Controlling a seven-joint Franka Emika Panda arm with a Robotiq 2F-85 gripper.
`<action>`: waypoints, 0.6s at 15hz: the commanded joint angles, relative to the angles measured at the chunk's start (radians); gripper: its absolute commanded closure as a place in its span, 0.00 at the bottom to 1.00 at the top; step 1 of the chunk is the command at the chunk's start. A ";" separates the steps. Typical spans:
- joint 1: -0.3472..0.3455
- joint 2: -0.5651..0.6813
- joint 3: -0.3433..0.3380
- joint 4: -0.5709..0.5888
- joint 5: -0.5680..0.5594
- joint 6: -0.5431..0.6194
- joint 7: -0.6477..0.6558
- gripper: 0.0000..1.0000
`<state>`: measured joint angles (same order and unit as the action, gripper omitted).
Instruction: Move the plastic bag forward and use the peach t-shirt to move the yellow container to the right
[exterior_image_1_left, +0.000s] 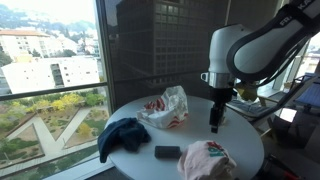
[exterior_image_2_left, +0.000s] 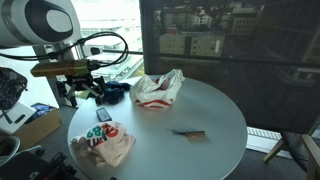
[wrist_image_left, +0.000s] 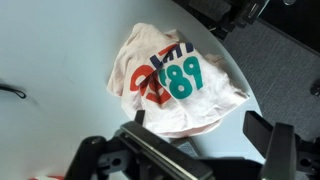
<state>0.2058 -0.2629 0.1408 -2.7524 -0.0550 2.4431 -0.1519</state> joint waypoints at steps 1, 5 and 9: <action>0.000 0.083 0.006 0.000 0.018 0.063 0.019 0.00; -0.005 0.188 0.013 -0.005 -0.004 0.120 0.020 0.00; -0.011 0.304 0.023 -0.006 -0.098 0.252 0.087 0.00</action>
<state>0.2058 -0.0351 0.1475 -2.7587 -0.0896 2.5997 -0.1239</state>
